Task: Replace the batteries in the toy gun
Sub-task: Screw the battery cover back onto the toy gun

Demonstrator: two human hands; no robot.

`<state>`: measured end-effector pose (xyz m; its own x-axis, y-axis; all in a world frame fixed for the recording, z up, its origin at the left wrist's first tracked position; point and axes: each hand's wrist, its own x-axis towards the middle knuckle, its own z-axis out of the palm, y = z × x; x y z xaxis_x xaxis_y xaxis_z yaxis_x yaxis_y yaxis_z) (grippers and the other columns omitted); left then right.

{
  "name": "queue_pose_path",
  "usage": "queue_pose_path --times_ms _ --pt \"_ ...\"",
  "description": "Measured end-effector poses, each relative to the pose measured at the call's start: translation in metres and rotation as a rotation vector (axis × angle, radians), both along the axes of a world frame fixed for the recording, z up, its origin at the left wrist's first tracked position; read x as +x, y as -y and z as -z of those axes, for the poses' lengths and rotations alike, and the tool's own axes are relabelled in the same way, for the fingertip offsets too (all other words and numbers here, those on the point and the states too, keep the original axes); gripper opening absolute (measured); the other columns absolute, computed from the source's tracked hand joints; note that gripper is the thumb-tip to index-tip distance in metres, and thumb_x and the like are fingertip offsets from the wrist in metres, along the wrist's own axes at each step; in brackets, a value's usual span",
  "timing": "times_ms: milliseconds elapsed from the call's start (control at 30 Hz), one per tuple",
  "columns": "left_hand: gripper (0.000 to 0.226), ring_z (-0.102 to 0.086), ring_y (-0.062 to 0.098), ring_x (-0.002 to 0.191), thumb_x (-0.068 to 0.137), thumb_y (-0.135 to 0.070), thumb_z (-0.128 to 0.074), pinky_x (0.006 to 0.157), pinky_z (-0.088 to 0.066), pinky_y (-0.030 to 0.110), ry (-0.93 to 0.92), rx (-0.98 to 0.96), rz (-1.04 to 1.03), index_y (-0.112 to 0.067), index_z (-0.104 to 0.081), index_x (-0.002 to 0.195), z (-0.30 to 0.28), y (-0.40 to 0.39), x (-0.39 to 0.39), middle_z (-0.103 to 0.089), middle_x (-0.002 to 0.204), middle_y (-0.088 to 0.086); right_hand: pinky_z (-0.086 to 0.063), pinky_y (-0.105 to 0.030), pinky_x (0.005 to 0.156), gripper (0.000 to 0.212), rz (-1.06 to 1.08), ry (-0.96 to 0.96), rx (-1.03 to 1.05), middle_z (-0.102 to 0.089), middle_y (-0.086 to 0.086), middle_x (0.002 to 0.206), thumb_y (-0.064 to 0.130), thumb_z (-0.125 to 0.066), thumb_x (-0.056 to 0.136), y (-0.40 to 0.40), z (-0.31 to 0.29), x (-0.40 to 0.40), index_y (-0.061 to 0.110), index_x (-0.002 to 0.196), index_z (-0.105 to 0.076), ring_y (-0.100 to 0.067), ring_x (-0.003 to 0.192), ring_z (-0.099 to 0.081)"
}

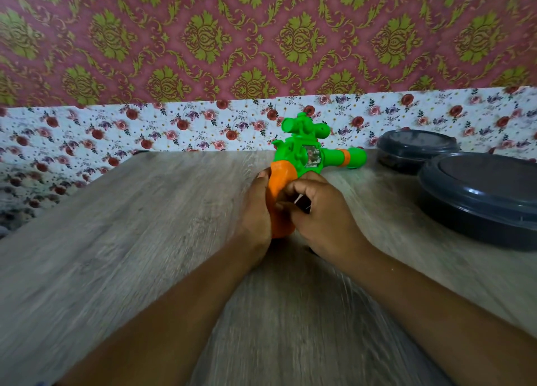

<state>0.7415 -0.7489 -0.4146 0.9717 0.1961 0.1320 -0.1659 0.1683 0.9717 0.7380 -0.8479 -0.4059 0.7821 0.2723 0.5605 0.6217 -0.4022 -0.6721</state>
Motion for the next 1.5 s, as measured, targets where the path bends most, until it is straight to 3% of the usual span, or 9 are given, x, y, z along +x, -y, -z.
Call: queue_pose_path --times_ms 100,267,500,633,733,833,967,1200,1500 --pt "0.042 -0.059 0.011 0.083 0.101 -0.028 -0.024 0.065 -0.051 0.012 -0.006 -0.017 0.026 -0.010 -0.052 0.127 -0.001 0.001 0.000 -0.061 0.104 0.007 -0.036 -0.009 0.065 0.021 0.012 0.014 0.001 -0.044 0.011 0.075 0.002 -0.067 0.078 -0.001 0.002 0.000 0.021 0.073 -0.058 -0.001 0.067 -0.044" --pt "0.047 -0.058 0.029 0.115 0.101 -0.034 -0.026 0.107 -0.041 0.046 -0.028 0.016 -0.011 -0.009 -0.051 0.132 0.000 0.000 -0.001 -0.061 0.124 0.017 -0.036 -0.006 0.063 0.026 0.029 0.022 0.008 -0.044 0.012 0.074 0.002 -0.067 0.077 0.000 0.001 0.001 0.024 0.071 -0.055 -0.001 0.065 -0.044" --pt "0.048 -0.054 0.022 0.119 0.096 -0.046 -0.031 0.110 -0.036 0.048 -0.029 0.066 -0.034 -0.023 -0.051 0.133 0.000 0.001 -0.002 -0.057 0.131 0.008 -0.036 -0.006 0.060 0.040 0.029 -0.027 0.043 -0.046 0.011 0.072 0.004 -0.070 0.076 0.001 -0.002 -0.001 0.035 0.061 -0.049 -0.002 0.062 -0.046" --pt "0.034 -0.053 0.023 0.119 0.095 -0.047 -0.031 0.109 -0.037 0.049 -0.035 0.074 -0.033 -0.036 -0.052 0.120 -0.002 0.001 -0.005 -0.056 0.129 0.004 -0.040 -0.022 0.054 0.023 0.009 -0.256 0.164 -0.054 0.007 0.069 0.008 -0.068 0.079 0.003 -0.003 -0.001 0.023 0.063 -0.060 -0.012 0.057 -0.048" --pt "0.027 -0.056 0.021 0.113 0.100 -0.039 -0.025 0.104 -0.042 0.046 -0.050 0.060 -0.025 -0.043 -0.052 0.102 -0.002 0.000 -0.004 -0.057 0.120 0.003 -0.040 -0.016 0.047 0.018 -0.044 -0.474 0.280 -0.055 0.004 0.065 0.012 -0.065 0.083 0.005 -0.004 -0.006 0.018 0.067 -0.062 -0.009 0.057 -0.048" --pt "0.025 -0.056 0.022 0.114 0.100 -0.040 -0.025 0.102 -0.043 0.045 -0.042 0.063 -0.032 -0.042 -0.048 0.110 0.000 0.000 -0.003 -0.056 0.125 0.005 -0.038 -0.017 0.051 0.015 -0.040 -0.554 0.310 -0.053 0.005 0.063 0.015 -0.064 0.084 0.006 -0.005 -0.008 0.017 0.069 -0.062 -0.006 0.058 -0.048" --pt "0.031 -0.052 0.025 0.120 0.096 -0.050 -0.028 0.107 -0.039 0.050 -0.005 0.087 -0.041 -0.043 -0.045 0.121 0.004 0.000 0.000 -0.053 0.132 0.004 -0.038 -0.013 0.044 0.016 -0.026 -0.498 0.273 -0.054 0.006 0.062 0.015 -0.065 0.084 0.005 -0.005 -0.007 0.019 0.068 -0.062 -0.006 0.057 -0.048" --pt "0.080 -0.050 0.024 0.125 0.064 -0.076 -0.032 0.110 -0.033 0.051 -0.022 0.135 -0.036 -0.040 -0.043 0.135 0.011 -0.002 0.003 -0.052 0.137 0.003 -0.032 -0.021 0.051 0.009 -0.013 -0.359 0.246 -0.047 0.007 0.057 0.012 -0.067 0.081 0.004 -0.001 -0.002 0.009 0.072 -0.065 -0.006 0.052 -0.041" --pt "0.069 -0.048 0.023 0.126 0.076 -0.065 -0.026 0.111 -0.032 0.050 -0.013 0.201 -0.033 -0.038 -0.038 0.138 0.009 -0.001 0.000 -0.049 0.139 0.003 -0.028 -0.017 0.049 0.022 0.038 -0.311 0.235 -0.046 0.010 0.056 0.014 -0.071 0.078 0.002 0.002 0.001 0.021 0.062 -0.057 -0.001 0.043 -0.041"
